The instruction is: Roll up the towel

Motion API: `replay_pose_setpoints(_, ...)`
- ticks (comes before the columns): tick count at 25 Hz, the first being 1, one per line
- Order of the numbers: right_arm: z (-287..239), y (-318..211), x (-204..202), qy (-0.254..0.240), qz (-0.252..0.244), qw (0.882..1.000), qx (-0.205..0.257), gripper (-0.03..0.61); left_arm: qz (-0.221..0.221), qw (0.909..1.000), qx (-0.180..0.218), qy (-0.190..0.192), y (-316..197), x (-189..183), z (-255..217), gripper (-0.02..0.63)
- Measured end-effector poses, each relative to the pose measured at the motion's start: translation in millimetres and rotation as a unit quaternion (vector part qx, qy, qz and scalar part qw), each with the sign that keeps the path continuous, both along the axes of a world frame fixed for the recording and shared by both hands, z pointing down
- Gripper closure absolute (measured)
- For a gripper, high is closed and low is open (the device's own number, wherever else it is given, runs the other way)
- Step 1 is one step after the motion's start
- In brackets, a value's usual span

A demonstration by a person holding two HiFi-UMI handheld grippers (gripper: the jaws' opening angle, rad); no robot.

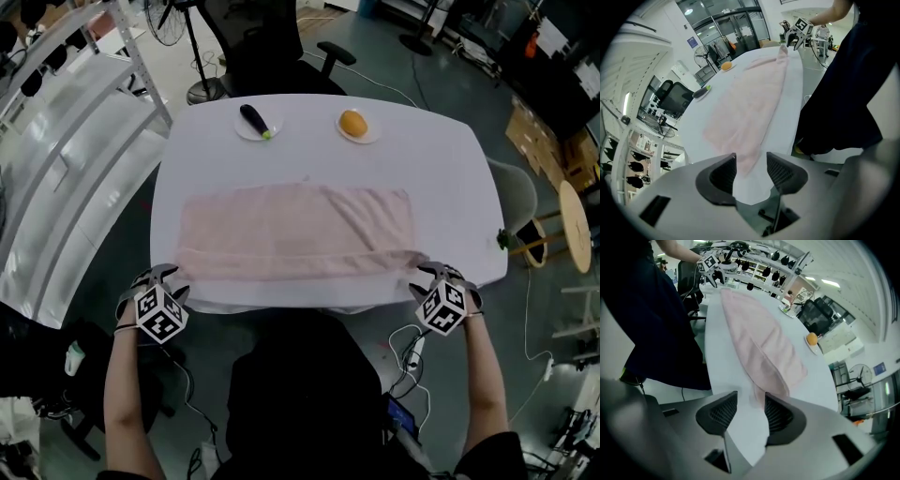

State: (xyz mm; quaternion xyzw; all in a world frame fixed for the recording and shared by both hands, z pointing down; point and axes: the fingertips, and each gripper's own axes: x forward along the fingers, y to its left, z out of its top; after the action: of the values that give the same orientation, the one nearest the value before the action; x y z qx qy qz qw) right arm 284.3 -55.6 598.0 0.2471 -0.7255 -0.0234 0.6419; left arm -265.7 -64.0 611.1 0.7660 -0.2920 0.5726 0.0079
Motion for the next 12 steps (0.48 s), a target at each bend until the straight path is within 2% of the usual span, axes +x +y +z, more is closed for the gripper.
replay_pose_setpoints(5, 21, -20, 10, 0.016, 0.017, 1.000, 0.011, 0.382, -0.006, 0.9997, -0.002, -0.023, -16, -6, 13, 0.432)
replay_pose_setpoints(12, 39, -36, 31, 0.042, 0.054, 0.997, 0.017, 0.429, -0.003, 0.9981, -0.014, -0.059, -27, -12, 26, 0.484)
